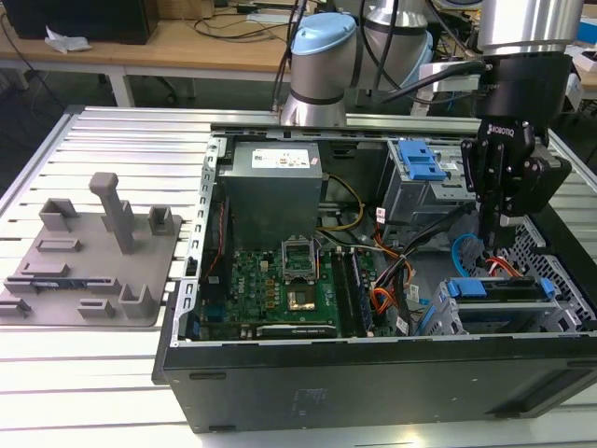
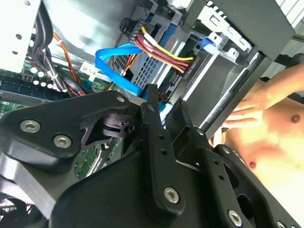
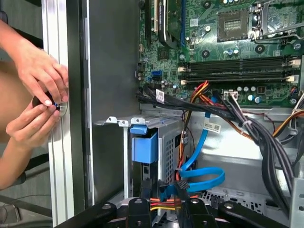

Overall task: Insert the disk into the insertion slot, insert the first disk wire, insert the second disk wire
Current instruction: 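Insert the second disk wire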

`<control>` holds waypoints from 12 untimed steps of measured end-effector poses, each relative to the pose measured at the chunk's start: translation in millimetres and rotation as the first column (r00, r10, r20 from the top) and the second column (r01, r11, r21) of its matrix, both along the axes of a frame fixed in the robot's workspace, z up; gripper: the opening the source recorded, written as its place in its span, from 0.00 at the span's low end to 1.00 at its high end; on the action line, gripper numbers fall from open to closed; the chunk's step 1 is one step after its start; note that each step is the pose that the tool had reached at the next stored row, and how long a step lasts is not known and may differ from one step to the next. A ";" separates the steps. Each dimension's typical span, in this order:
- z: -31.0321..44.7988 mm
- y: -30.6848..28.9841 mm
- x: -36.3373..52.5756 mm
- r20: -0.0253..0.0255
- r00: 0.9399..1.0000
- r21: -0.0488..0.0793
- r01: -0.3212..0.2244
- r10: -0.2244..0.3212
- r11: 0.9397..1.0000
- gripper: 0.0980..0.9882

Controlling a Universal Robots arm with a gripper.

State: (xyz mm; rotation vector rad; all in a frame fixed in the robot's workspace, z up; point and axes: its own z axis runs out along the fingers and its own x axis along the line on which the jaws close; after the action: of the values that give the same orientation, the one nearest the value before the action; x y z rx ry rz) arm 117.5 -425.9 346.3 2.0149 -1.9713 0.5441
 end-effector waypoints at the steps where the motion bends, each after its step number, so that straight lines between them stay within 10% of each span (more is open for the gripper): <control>1: -0.3 0.0 -0.9 0.000 1.000 0.000 0.000 0.000 1.000 0.26; 12: -0.9 0.0 -1.1 -0.001 1.000 0.000 0.000 0.000 1.000 0.25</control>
State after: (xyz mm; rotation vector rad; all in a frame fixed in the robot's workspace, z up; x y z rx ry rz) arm 116.4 -425.9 345.4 2.0148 -1.9705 0.5428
